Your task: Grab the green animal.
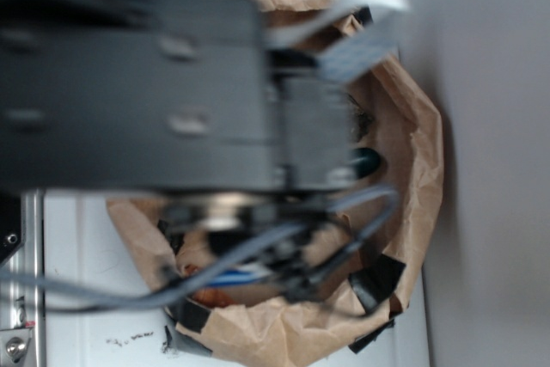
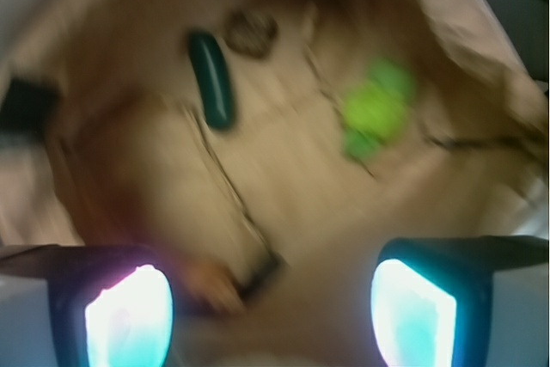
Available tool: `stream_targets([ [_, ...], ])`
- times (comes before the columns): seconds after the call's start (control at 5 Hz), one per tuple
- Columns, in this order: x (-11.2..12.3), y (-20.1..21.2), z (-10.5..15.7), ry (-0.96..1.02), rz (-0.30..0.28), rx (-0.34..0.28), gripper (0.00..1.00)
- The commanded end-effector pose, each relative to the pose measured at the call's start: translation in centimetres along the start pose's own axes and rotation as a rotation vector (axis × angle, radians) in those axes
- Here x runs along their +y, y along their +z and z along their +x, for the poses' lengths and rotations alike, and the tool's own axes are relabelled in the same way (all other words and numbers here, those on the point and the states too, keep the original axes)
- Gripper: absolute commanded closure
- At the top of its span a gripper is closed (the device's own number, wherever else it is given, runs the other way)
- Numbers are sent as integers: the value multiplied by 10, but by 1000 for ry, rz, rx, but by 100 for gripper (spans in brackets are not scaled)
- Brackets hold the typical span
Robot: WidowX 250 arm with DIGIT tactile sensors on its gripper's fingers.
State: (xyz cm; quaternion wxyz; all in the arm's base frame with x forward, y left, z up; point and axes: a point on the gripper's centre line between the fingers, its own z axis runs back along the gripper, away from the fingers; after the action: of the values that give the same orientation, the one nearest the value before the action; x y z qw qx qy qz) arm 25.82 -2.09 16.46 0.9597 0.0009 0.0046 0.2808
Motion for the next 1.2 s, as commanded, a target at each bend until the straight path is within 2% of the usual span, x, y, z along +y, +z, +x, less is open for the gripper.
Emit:
stream_targets([
  [0.0, 4, -8, 55, 53, -85, -19, 0],
  [0.2, 4, -8, 55, 53, -85, -19, 0],
  [0.4, 9, -28, 47, 22, -153, -96, 0],
  [0.6, 16, -67, 52, -10, -124, -171, 0],
  [0.8, 26, -86, 54, -13, -79, -187, 0],
  [1.0, 38, -100, 65, -4, -54, -152, 0],
])
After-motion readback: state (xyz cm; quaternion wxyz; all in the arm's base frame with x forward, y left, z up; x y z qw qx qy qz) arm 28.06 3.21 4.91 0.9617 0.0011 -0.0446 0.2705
